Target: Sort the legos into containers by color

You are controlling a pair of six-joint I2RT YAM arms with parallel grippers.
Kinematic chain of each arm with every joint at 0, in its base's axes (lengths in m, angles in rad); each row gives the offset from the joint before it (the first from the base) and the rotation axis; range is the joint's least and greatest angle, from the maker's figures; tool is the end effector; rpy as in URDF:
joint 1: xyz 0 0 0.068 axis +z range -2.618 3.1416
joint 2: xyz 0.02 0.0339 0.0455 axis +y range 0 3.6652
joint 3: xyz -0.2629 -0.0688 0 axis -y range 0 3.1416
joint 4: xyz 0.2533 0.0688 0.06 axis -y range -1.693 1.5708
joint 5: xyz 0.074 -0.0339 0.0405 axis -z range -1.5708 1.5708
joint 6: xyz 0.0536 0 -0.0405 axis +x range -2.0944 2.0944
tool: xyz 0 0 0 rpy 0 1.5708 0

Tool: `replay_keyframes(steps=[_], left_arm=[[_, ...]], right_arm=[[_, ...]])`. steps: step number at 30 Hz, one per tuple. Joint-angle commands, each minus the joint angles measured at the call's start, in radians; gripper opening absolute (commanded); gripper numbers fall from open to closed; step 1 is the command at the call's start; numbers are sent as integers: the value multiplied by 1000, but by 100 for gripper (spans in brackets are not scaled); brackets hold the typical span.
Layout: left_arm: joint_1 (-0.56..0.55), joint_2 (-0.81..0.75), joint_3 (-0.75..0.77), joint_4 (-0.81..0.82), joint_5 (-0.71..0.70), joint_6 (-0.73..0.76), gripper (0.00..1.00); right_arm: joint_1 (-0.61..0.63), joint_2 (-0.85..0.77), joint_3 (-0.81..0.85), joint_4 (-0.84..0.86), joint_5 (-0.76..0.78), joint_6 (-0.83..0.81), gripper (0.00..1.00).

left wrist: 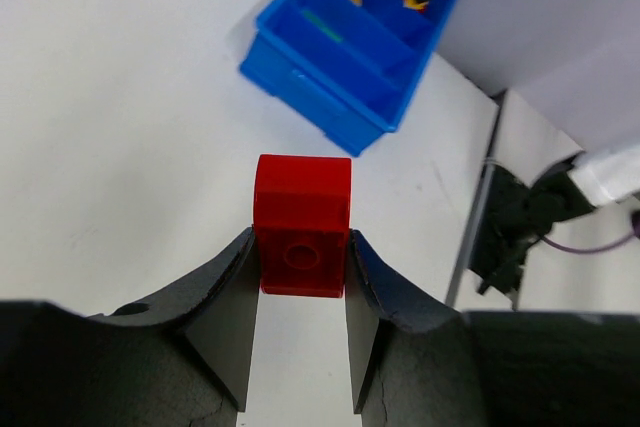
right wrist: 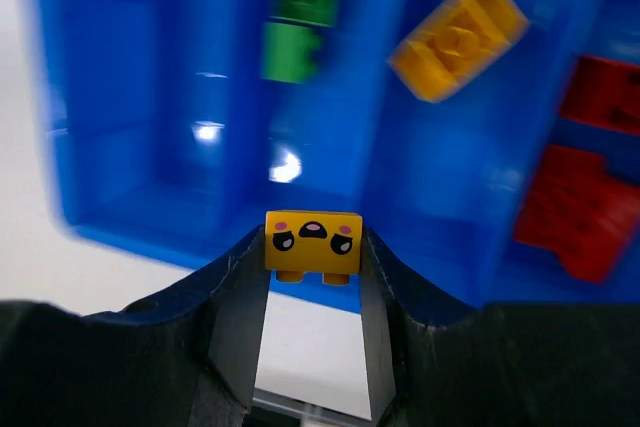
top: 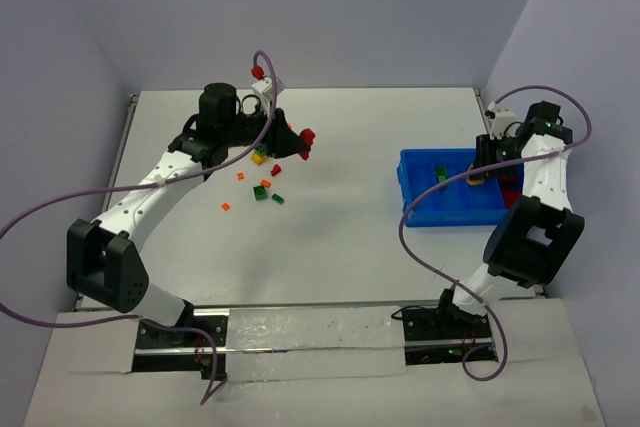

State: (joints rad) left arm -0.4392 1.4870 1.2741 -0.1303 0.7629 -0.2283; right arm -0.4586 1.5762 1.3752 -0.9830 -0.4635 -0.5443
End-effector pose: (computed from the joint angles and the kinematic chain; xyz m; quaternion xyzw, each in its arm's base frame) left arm 0.3141 -0.1885 0.3427 0.2931 0.7319 -0.4626 0.4054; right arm 0.3044 -0.1235 0.2717 -0.0850 0.9524 0.1077 0.2724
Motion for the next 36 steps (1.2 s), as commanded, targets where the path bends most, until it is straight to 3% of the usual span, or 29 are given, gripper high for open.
replay_keyframes(steps=[1,6,13,19,22,25,32,35,36], left_arm=[[0,31,83,-59,-139,47,0],[-3,38,76,-57,-144,52,0],[-1,51,70,-50,-121,52,0],[-3,65,76,-49,-114,46,0],[-1,64,76,-50,-113,46,0],[-1,62,74,-52,-114,50,0],[-2,43,57,-18,-15,18,0],[-3,32,32,33,103,-40,0],[-8,30,26,56,131,-50,0]], right_arm=[[-14,69,81,71,268,-4,1],[-14,141,94,109,351,2,3],[-10,205,118,101,330,10,12],[6,224,125,76,298,7,30],[10,229,125,71,296,6,55],[12,229,131,50,287,7,74],[51,165,199,-20,187,49,79],[106,77,237,-67,-63,81,100],[152,51,244,-72,-115,107,100]])
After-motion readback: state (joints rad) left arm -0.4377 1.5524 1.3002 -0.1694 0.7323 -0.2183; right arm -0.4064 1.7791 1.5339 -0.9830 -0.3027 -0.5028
